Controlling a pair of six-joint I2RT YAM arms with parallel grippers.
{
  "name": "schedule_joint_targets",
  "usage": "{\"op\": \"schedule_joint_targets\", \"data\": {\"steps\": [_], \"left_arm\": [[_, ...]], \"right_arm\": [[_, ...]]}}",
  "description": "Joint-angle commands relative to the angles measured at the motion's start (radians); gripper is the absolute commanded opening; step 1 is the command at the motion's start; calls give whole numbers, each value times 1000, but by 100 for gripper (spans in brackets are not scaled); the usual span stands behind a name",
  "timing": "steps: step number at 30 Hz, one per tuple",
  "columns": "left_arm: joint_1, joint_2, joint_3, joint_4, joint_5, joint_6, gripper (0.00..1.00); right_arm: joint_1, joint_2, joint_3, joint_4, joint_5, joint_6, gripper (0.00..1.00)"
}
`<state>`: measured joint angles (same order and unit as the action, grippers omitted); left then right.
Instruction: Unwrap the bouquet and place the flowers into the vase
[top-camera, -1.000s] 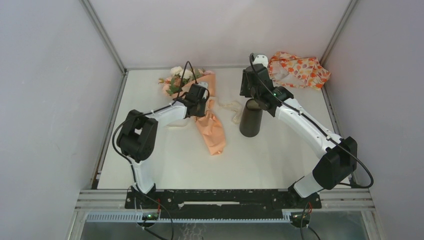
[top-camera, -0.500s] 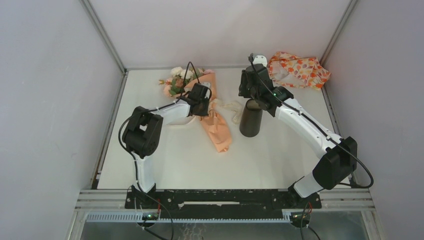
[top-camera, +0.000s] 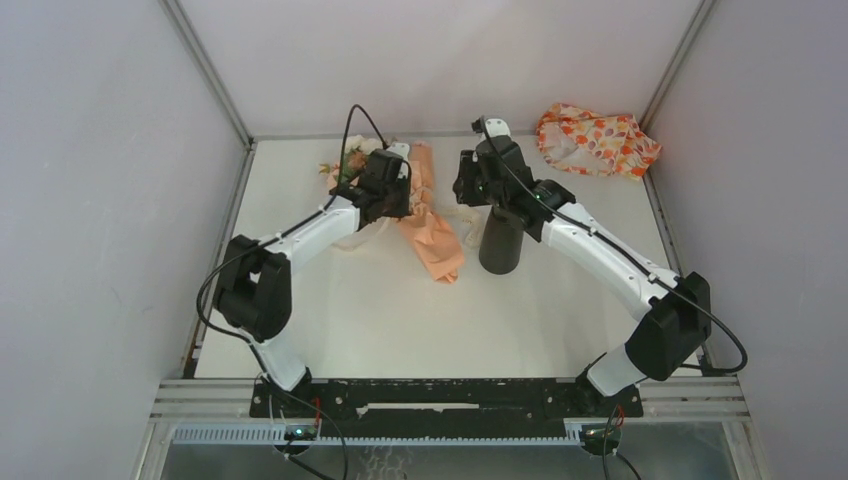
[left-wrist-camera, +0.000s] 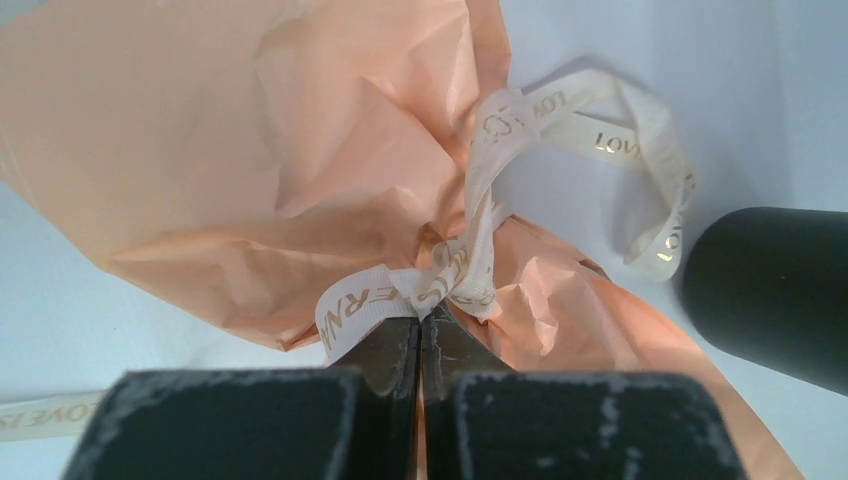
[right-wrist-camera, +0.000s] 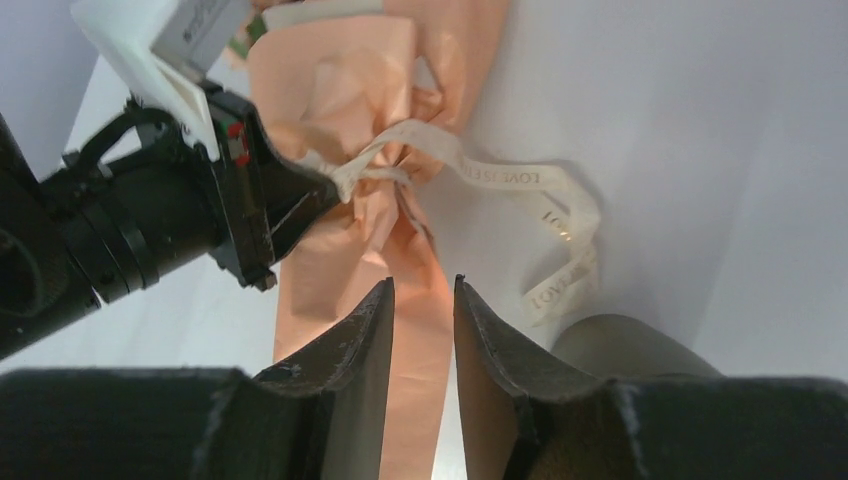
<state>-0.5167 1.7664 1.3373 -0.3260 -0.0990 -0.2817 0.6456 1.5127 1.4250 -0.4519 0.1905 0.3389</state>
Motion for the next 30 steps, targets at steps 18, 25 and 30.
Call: {"op": "schedule_joint_targets", "data": {"steps": [18,25,30], "left_arm": [[33,-105,-35,70,131,-85,0],[69,-191,-61,79,170,-110,0],[90,-252,-82,67,164,-114,0]], "right_arm": [[75,450,191,36,-379,65,38],[85,497,153,18,-347,89,38],[71,521,152,0,-349,93,38]]}}
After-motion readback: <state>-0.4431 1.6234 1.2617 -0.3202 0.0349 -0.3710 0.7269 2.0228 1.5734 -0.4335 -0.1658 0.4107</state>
